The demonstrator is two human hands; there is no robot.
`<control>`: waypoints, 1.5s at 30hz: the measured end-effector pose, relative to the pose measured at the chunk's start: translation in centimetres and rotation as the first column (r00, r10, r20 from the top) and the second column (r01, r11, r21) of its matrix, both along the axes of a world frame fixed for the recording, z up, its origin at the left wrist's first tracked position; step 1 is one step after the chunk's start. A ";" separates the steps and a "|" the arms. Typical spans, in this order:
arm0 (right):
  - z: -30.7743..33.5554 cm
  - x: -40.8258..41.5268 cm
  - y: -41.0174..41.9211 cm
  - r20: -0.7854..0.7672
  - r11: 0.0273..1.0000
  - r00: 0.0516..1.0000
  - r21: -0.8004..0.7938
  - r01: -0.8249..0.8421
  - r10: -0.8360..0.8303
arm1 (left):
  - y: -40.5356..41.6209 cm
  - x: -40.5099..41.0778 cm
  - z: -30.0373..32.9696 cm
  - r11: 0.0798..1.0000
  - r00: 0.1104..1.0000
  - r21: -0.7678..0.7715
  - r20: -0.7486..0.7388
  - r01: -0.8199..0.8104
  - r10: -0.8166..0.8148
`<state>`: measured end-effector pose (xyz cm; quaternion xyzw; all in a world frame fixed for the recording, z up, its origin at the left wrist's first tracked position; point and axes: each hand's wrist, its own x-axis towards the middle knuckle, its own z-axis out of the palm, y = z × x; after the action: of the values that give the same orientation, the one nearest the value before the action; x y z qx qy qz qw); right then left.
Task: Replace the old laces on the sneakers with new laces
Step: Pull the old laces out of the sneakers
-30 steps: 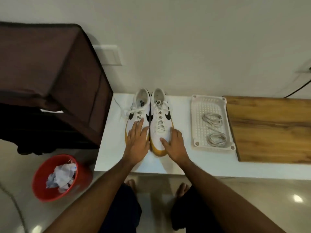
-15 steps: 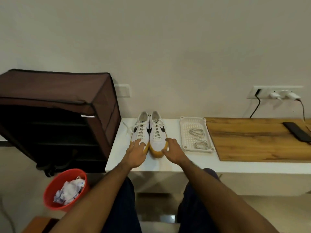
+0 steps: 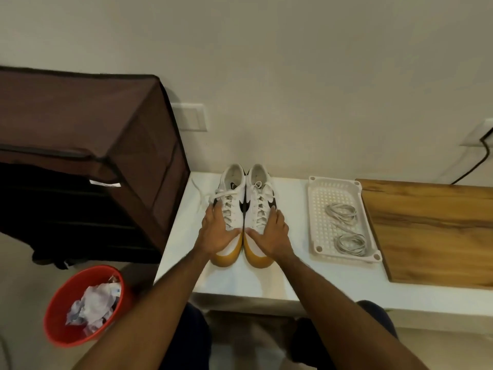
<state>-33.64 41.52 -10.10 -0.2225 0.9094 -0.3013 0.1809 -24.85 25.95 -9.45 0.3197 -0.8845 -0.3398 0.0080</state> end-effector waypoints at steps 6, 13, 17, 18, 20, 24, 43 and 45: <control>-1.2 -0.6 -0.7 -0.040 0.998 0.997 0.017 0.060 -0.059 | 0.3 -0.7 -1.1 0.996 0.998 -0.069 -0.035 -0.060 0.058; -0.3 2.9 3.6 -0.024 0.991 0.993 0.065 0.117 -0.116 | 5.5 3.0 -0.4 0.995 0.999 -0.094 -0.016 -0.037 0.036; 0.5 3.1 5.5 0.008 0.997 0.999 0.072 0.032 -0.033 | 6.8 4.2 0.1 0.998 0.999 -0.040 -0.021 -0.045 0.044; 0.8 3.0 5.5 -0.040 0.998 0.999 0.053 0.026 -0.024 | 6.6 4.1 0.3 0.998 0.997 -0.014 -0.035 -0.065 0.064; 1.9 2.9 5.1 -0.215 0.999 0.976 -0.034 0.007 -0.014 | 5.8 3.7 0.9 0.991 0.987 0.058 -0.100 -0.119 0.124; 4.6 1.8 1.7 -0.427 0.975 0.893 -0.095 -0.201 0.143 | 4.2 2.6 1.4 0.974 0.957 0.180 -0.229 -0.135 0.175; 10.7 -9.9 -0.3 0.596 0.424 0.802 -0.720 0.549 -0.025 | 2.5 0.6 0.4 0.994 0.883 0.016 -0.459 -0.105 0.101; 10.8 -11.1 0.3 0.597 0.382 0.796 -0.716 0.584 -0.098 | 2.4 0.7 0.3 0.995 0.891 0.001 -0.445 -0.103 0.093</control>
<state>-44.70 41.83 0.74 -0.0041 0.5748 -0.7980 0.1808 -24.16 28.32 -9.16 0.2779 -0.8458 -0.3930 0.2302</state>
